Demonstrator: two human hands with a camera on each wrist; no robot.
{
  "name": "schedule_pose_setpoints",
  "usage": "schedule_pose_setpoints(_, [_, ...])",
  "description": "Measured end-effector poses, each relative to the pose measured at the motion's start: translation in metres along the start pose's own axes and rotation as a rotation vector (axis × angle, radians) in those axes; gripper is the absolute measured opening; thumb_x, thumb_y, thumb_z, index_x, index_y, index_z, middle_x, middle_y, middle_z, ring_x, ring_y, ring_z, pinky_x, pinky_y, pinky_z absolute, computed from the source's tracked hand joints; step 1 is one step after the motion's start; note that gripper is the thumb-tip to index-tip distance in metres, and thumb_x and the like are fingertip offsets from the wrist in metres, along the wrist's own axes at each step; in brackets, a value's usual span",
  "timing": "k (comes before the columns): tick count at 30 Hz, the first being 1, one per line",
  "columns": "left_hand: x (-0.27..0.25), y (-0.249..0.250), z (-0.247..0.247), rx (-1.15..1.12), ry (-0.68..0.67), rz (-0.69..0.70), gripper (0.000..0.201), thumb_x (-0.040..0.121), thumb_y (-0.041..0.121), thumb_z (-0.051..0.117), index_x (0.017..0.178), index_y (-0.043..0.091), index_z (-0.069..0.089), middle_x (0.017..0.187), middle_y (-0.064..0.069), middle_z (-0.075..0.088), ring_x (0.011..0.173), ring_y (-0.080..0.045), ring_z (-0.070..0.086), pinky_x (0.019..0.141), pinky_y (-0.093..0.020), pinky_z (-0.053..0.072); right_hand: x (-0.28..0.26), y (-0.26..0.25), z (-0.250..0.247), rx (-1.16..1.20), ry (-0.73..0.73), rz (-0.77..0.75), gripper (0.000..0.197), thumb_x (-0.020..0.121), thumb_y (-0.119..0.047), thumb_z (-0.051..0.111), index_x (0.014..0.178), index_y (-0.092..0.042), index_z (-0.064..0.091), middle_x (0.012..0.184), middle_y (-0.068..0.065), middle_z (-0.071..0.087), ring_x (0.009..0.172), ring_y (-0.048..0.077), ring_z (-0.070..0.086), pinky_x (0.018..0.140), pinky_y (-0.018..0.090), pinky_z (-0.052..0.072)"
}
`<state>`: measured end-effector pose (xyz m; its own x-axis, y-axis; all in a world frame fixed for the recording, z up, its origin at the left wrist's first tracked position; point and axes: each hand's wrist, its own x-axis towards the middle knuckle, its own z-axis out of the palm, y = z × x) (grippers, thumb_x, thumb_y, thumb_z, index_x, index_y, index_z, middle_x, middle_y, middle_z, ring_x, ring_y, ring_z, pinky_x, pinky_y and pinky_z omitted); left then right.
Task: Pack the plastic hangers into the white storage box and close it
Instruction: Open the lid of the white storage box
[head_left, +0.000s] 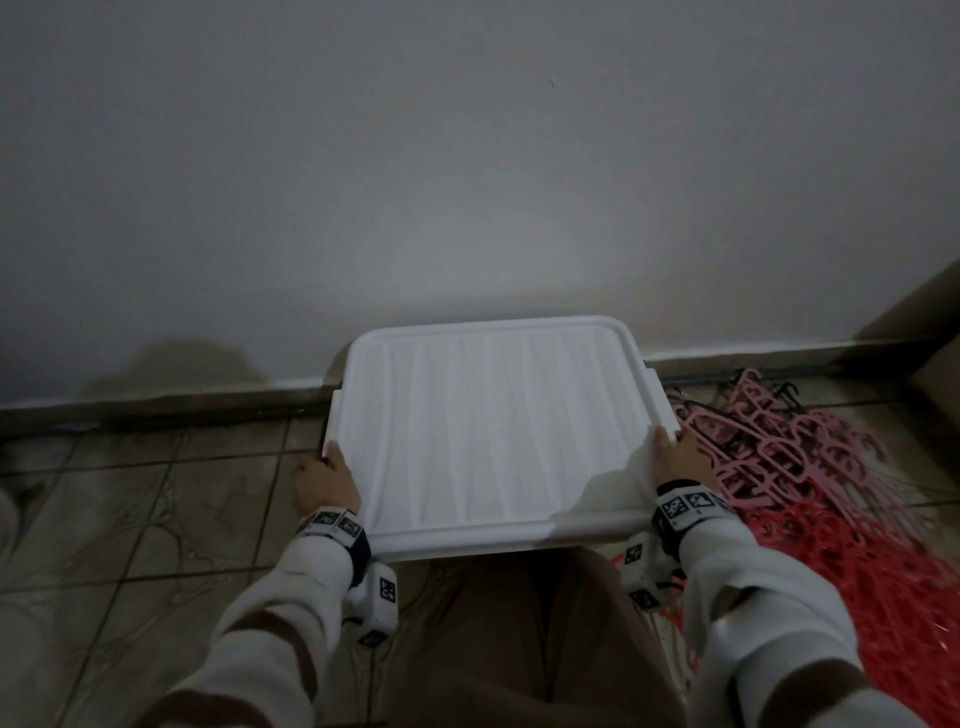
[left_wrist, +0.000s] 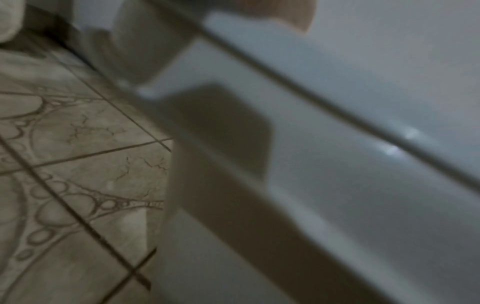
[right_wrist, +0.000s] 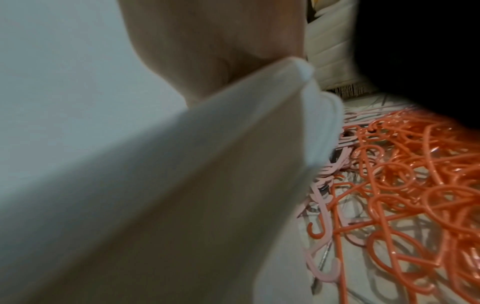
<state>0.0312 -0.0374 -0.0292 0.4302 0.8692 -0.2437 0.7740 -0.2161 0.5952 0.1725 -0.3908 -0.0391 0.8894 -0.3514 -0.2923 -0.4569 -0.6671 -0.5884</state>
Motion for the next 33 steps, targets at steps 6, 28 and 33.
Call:
schedule_pose_setpoints(6, [-0.006,-0.008,-0.003,-0.015,-0.139,0.066,0.056,0.097,0.039,0.043,0.124,-0.01,0.046,0.125,-0.03,0.051,0.112,-0.041,0.052,0.094,-0.042,0.042,-0.013,0.013,-0.001,-0.005,0.047,-0.004,0.048,0.092,-0.029,0.049,0.126,0.003,0.041,0.119,0.03,0.053,0.107,0.042,0.054,0.086,0.043,0.042])
schedule_pose_setpoints(28, [-0.03,0.024,-0.061,-0.131,-0.072,0.204,0.039,0.1,0.017,0.04,0.109,-0.018,0.057,0.116,-0.033,0.056,0.107,-0.043,0.054,0.086,-0.038,0.041,-0.056,-0.008,-0.032,-0.093,-0.074,-0.126,0.054,0.085,-0.013,0.061,0.134,-0.003,0.039,0.133,0.022,0.048,0.12,0.036,0.05,0.095,0.038,0.042])
schedule_pose_setpoints(33, [-0.03,0.033,-0.073,-0.221,-0.112,0.15,0.037,0.098,0.016,0.044,0.116,-0.014,0.056,0.123,-0.03,0.055,0.113,-0.041,0.052,0.091,-0.035,0.04,-0.062,-0.01,-0.05,0.045,-0.068,-0.126,0.055,0.086,-0.013,0.059,0.135,-0.001,0.037,0.132,0.024,0.047,0.12,0.037,0.048,0.095,0.039,0.041])
